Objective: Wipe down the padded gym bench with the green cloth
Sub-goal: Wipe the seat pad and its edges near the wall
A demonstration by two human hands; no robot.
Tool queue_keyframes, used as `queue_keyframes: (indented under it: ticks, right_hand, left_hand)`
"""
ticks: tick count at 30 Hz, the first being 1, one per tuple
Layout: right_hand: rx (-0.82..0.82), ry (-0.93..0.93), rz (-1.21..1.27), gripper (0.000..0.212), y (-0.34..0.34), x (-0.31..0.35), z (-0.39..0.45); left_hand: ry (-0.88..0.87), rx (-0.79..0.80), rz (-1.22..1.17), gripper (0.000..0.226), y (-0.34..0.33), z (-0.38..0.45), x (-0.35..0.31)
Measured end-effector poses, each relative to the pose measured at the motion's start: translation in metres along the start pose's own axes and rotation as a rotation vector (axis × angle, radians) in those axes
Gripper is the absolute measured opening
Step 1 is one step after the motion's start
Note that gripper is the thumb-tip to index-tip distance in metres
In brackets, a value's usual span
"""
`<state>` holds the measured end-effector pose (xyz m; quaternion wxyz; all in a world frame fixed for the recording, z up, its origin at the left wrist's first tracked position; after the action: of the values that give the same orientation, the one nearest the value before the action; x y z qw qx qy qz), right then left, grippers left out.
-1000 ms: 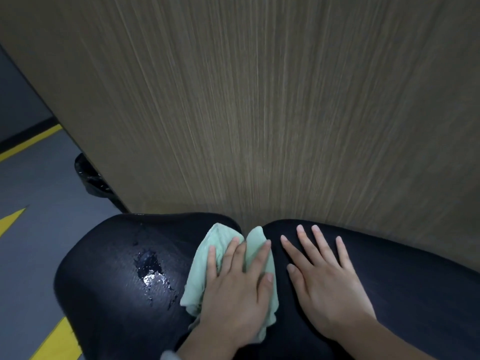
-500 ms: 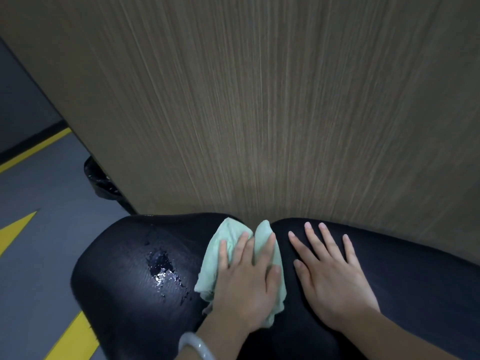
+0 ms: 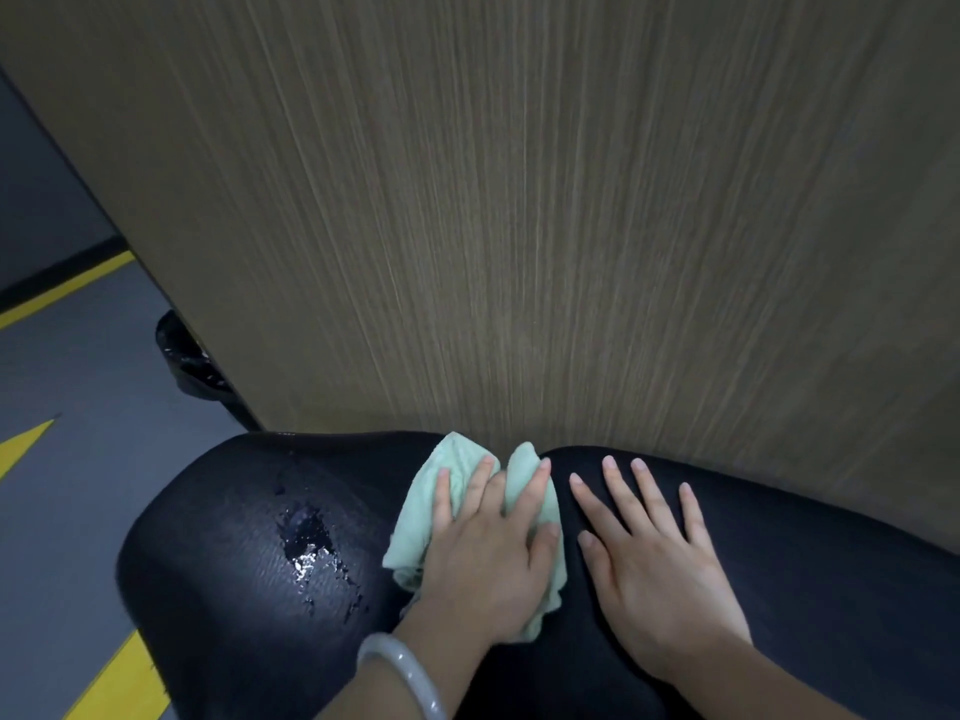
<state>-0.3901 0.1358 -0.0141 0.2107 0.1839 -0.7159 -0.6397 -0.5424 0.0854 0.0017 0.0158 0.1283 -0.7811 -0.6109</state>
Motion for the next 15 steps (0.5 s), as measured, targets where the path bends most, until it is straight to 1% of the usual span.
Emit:
queue_keyframes:
  ticks: [3, 6, 8, 12, 13, 15]
  right_hand:
    - [0.017, -0.007, 0.006, 0.056, 0.001, 0.000, 0.000]
    - [0.031, -0.013, -0.002, 0.055, 0.002, -0.001, 0.001]
    - [0.042, -0.024, -0.007, 0.055, 0.002, -0.001, 0.001]
    - [0.055, -0.026, 0.010, 0.057, 0.003, -0.001, -0.001]
    - [0.048, -0.028, 0.018, 0.058, 0.003, 0.000, -0.001]
    - [0.041, -0.026, 0.027, 0.058, 0.003, 0.001, 0.001]
  left_hand:
    - [-0.019, -0.040, -0.019, 0.072, 0.004, 0.015, -0.002]
    - [0.017, -0.043, -0.034, 0.060, 0.003, 0.007, -0.001]
    - [-0.001, -0.104, -0.031, 0.053, -0.004, -0.009, 0.001]
    - [-0.098, -0.026, 0.003, 0.056, -0.016, -0.047, 0.007]
    - [-0.108, -0.014, 0.008, 0.056, -0.016, -0.048, 0.009]
    - [-0.106, -0.037, 0.025, 0.054, -0.015, -0.035, 0.012]
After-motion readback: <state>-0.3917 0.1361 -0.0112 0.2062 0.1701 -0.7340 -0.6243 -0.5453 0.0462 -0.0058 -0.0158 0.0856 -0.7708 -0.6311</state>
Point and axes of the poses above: each hand's wrist, its own z-axis towards the middle knuckle, its own y-axis out of the back of the hand, x = y × z, the point moved 2 cm from there along z, towards the middle knuckle, and after that the axes turned 13 degrees about x, right-handed, at the moved point
